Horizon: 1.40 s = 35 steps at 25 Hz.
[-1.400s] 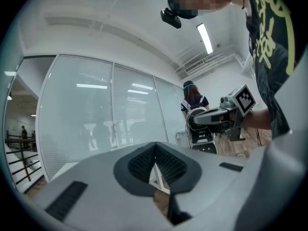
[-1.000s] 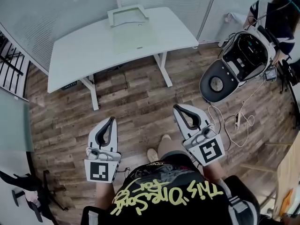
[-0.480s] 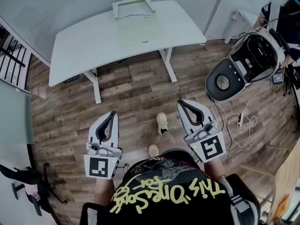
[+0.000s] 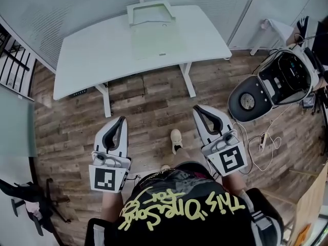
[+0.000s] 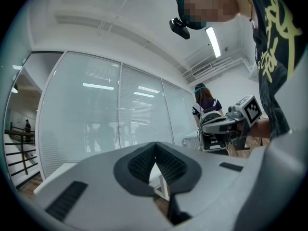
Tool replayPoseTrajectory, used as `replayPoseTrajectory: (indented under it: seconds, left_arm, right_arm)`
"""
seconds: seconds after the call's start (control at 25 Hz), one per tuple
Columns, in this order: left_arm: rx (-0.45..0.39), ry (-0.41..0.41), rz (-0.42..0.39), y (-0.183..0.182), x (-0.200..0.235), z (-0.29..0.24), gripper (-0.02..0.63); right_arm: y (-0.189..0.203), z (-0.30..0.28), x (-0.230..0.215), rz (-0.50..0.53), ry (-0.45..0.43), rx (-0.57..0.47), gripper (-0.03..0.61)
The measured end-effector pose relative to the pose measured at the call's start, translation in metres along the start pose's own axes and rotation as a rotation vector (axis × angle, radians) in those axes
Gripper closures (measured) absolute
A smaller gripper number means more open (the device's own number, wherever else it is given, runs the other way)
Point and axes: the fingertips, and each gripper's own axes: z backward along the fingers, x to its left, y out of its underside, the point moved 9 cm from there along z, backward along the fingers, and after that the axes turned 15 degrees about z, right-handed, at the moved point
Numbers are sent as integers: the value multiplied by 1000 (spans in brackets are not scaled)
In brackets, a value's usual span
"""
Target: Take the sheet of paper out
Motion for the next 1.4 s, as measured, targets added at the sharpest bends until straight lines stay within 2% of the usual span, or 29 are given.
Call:
replayPoseTrajectory:
  seconds: [0.16,0.44,0.68,0.88,1.16,1.4]
  left_arm:
    - [6,-9,-9,0,7,-29,607]
    - [31,-70,50,-4,18,-69,607]
    - [36,-98,49,-5,28,-103,607]
    - [32,-98,55,4,31,-140,607]
    - [20,-94,65,-5,32,-189,607]
    - [24,-104,59,-5,30,-206,607]
  right_arm:
    - [11,-21,-21,-2,-5,-11,571]
    - [25,-59,-51,-7,-40,-29,571]
    - [37,-87,-78,-11,-64,-45,571]
    - [63,-105,-104,-21,-60,-43,571]
    - [77,-127,-145,-12,-84,-29,571]
    - [87,-137,-159,-23,-110,-39,571]
